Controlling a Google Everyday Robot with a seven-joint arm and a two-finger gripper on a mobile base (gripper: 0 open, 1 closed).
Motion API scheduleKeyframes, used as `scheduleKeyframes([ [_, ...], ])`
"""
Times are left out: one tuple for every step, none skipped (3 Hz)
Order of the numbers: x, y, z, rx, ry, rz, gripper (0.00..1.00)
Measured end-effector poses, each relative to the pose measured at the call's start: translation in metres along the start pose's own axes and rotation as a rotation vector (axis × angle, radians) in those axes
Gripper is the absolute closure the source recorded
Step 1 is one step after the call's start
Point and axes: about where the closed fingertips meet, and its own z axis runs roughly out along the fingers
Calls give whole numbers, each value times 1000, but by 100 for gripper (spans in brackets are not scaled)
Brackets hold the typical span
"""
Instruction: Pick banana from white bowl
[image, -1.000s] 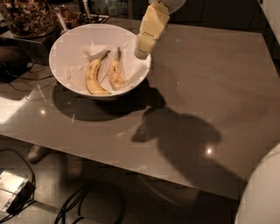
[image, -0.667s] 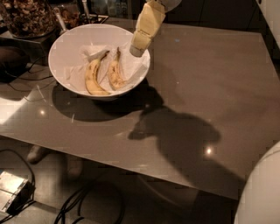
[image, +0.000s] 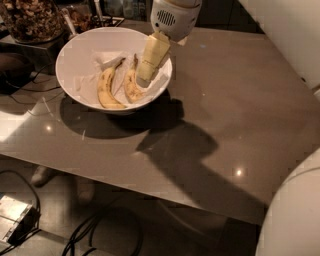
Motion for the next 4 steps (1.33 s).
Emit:
scheduleKeyframes([
  [-9, 0, -2, 19, -31, -7, 0],
  [-35, 8, 5, 17, -47, -32, 0],
  [-55, 16, 19, -11, -29, -67, 0],
  [-71, 17, 34, -27, -5, -100, 0],
])
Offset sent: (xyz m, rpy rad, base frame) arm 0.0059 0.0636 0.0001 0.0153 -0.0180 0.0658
